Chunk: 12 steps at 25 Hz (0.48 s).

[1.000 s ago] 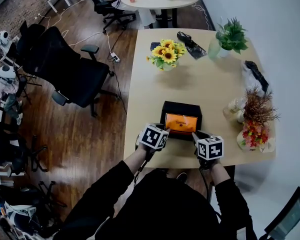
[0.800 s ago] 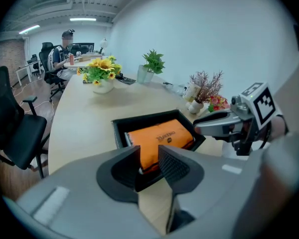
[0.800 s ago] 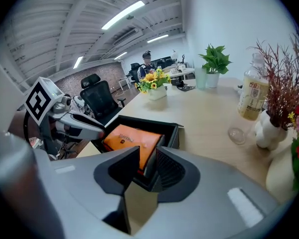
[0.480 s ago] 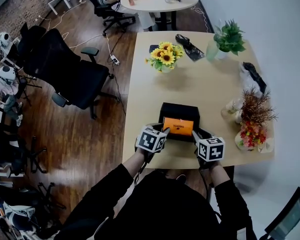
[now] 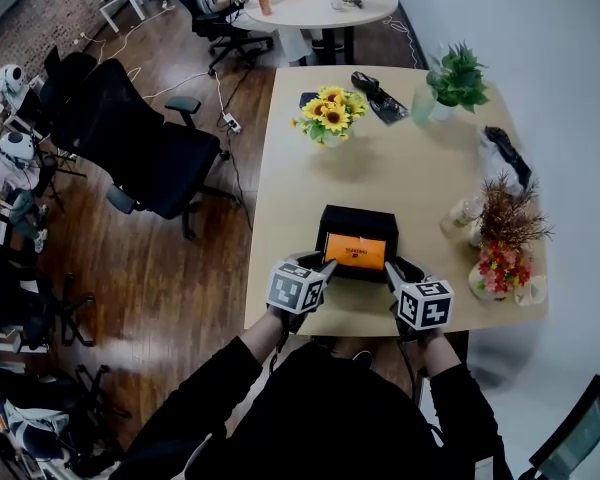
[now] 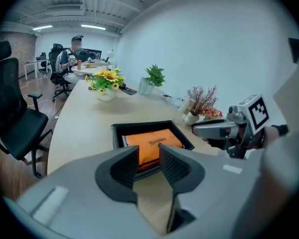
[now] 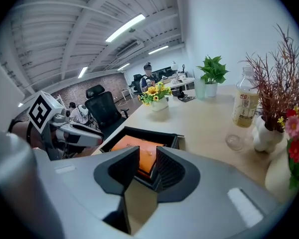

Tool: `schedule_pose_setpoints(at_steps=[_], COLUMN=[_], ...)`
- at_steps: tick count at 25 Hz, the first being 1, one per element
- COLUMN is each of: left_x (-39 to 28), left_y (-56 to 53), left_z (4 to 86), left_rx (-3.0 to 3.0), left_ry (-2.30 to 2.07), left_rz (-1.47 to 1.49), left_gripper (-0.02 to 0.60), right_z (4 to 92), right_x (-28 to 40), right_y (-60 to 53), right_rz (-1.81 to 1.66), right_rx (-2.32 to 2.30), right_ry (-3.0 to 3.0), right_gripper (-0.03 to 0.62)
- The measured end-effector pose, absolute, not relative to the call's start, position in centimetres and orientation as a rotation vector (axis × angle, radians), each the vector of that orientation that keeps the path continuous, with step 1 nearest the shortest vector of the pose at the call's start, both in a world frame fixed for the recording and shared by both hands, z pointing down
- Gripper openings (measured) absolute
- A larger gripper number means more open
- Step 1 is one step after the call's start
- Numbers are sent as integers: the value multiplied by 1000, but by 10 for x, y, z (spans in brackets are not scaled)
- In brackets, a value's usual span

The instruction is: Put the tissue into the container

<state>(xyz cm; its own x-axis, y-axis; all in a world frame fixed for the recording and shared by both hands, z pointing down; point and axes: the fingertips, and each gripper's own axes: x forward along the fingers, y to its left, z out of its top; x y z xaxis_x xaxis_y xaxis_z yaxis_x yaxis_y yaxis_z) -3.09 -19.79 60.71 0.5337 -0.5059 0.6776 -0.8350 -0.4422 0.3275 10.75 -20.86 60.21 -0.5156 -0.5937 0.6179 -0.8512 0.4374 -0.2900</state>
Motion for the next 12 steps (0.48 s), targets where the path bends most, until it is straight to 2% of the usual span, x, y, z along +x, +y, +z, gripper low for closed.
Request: schedule_pose_setpoints(at_steps=[12], left_x=[-16], left_y=[-164], left_z=[570], left_rx=[2240], left_ry=[-1081], left_rz=[577], left_gripper=[107], right_z=[564], right_x=[115], right_y=[-191], right_rz=[711], right_rx=[1309], right_ry=[-2375], right_gripper=[87])
